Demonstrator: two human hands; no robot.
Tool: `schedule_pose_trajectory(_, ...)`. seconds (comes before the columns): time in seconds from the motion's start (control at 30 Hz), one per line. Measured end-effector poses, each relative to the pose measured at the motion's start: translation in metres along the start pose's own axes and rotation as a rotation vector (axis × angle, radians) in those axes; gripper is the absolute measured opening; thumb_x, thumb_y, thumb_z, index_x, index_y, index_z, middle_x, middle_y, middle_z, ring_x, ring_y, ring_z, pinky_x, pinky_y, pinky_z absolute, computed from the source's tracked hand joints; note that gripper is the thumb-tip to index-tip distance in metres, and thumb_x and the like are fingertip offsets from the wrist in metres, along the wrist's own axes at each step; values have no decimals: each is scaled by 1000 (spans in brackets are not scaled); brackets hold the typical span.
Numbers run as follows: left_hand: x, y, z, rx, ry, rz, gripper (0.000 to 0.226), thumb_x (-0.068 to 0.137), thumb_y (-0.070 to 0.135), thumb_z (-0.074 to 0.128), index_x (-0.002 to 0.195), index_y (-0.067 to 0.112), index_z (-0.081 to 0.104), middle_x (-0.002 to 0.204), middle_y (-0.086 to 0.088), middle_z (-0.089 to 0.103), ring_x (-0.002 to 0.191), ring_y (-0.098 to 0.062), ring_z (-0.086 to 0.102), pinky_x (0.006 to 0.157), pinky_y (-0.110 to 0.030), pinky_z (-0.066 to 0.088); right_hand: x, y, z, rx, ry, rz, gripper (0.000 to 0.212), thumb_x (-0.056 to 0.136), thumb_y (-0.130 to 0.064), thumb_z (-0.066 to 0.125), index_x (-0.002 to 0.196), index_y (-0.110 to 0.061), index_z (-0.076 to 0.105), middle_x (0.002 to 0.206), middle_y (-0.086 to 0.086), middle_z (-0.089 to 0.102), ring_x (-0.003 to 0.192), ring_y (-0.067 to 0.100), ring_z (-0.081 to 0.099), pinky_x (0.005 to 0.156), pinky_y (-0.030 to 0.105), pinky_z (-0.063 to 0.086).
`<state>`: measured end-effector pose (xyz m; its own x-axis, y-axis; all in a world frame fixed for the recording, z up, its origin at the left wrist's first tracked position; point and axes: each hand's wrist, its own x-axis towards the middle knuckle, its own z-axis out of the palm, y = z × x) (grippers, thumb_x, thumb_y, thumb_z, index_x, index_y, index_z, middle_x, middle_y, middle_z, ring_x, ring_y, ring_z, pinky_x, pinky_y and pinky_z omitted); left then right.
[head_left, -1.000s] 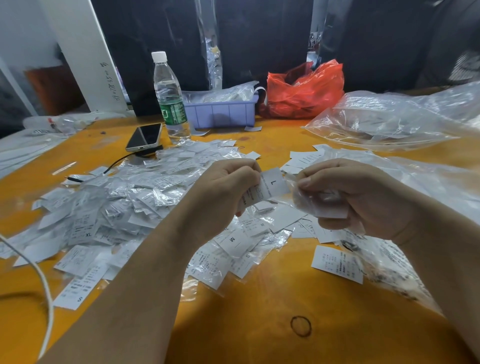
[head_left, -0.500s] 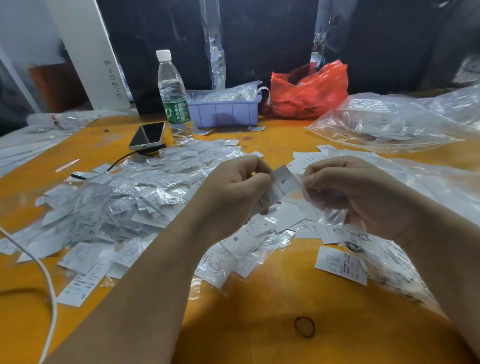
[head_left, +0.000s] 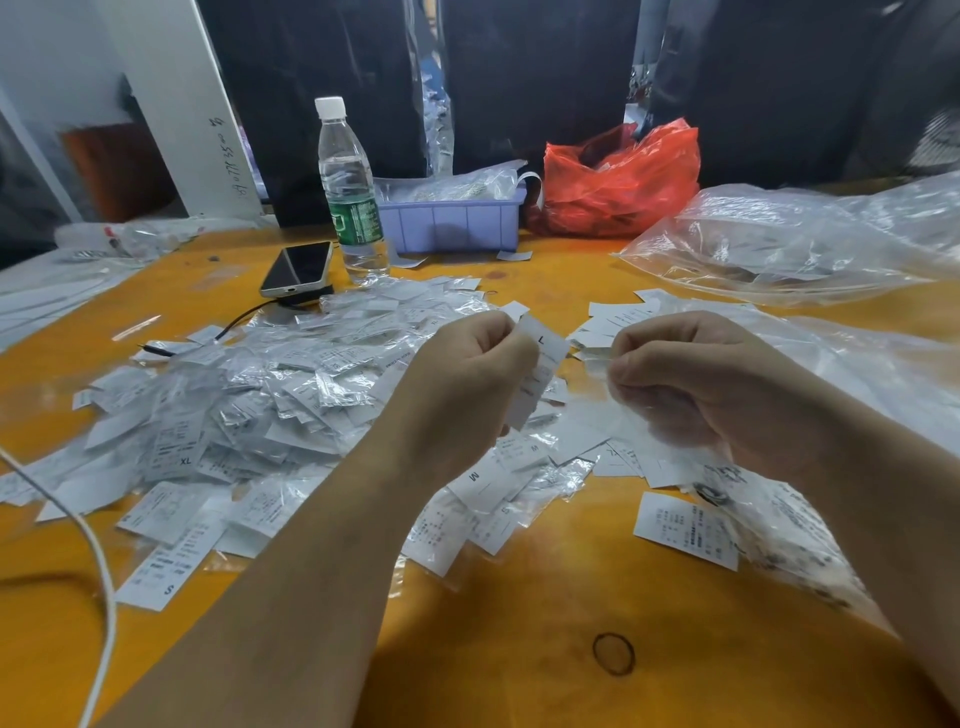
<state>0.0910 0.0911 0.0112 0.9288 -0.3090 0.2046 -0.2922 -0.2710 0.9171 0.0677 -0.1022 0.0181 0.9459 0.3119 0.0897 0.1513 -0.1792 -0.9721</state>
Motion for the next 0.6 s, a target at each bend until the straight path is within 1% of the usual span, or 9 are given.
schedule_pose_trajectory(0.13, -2, 1, 1, 8, 48, 41, 7, 95, 12, 54, 101, 15, 56, 67, -9, 66, 46, -8, 53, 42, -19, 40, -1, 0, 0, 20, -12, 11, 19, 72, -20, 59, 53, -16, 58, 46, -3, 40, 36, 3, 30, 37, 13, 26)
schedule_pose_trajectory(0.2, -1, -1, 2, 21, 66, 94, 21, 94, 8, 52, 104, 26, 56, 65, -11, 61, 48, -6, 52, 44, -17, 40, -1, 0, 0, 30, -27, 12, 20, 73, -20, 59, 53, -15, 58, 46, -3, 40, 36, 4, 30, 37, 13, 27)
schedule_pose_trajectory(0.3, -3, 3, 3, 23, -12, 120, 22, 86, 8, 49, 82, 20, 67, 61, -5, 58, 49, 0, 51, 45, -12, 37, -1, 1, 0, 33, -33, 9, 22, 73, -20, 58, 52, -16, 58, 46, -2, 38, 36, 5, 28, 37, 14, 26)
schedule_pose_trajectory(0.37, -5, 6, 4, -20, -115, 102, 21, 78, 18, 48, 75, 15, 69, 63, 5, 59, 51, 0, 49, 47, -11, 36, 0, 1, 0, 26, -26, 2, 22, 74, -20, 58, 52, -16, 57, 47, 1, 35, 37, 7, 25, 38, 15, 25)
schedule_pose_trajectory(0.43, -5, 8, 5, -1, -199, 104, 24, 79, 31, 53, 78, 15, 71, 65, 7, 60, 55, -1, 51, 49, -13, 38, 0, 2, 0, 8, -22, -8, 21, 74, -19, 58, 54, -14, 57, 50, 7, 31, 39, 10, 23, 40, 16, 23)
schedule_pose_trajectory(0.5, -7, 7, 7, 64, -230, 116, 24, 81, 38, 59, 82, 18, 73, 69, 3, 65, 64, -11, 59, 58, -24, 47, 0, 2, 0, -12, -18, -14, 19, 74, -20, 59, 58, -11, 57, 52, 9, 29, 39, 10, 24, 39, 17, 23)
schedule_pose_trajectory(0.53, -7, 7, 8, 84, -225, 115, 22, 82, 36, 62, 83, 17, 73, 74, -3, 68, 71, -19, 62, 66, -33, 49, 0, 1, 0, -13, -13, -14, 19, 74, -21, 59, 59, -10, 57, 51, 9, 29, 38, 10, 24, 39, 16, 23)
schedule_pose_trajectory(0.57, -7, 6, 9, 86, -210, 114, 19, 84, 32, 65, 84, 15, 73, 77, -6, 68, 73, -21, 62, 69, -36, 50, 0, 2, 0, -9, -4, -15, 19, 75, -23, 59, 59, -11, 57, 50, 5, 29, 38, 8, 24, 38, 16, 24)
schedule_pose_trajectory(0.6, -7, 6, 9, 72, -189, 113, 15, 87, 28, 68, 82, 15, 73, 74, -4, 67, 69, -15, 61, 66, -32, 48, 0, 2, 0, -11, 4, -17, 21, 76, -26, 60, 61, -12, 57, 48, 1, 29, 38, 7, 24, 38, 15, 24)
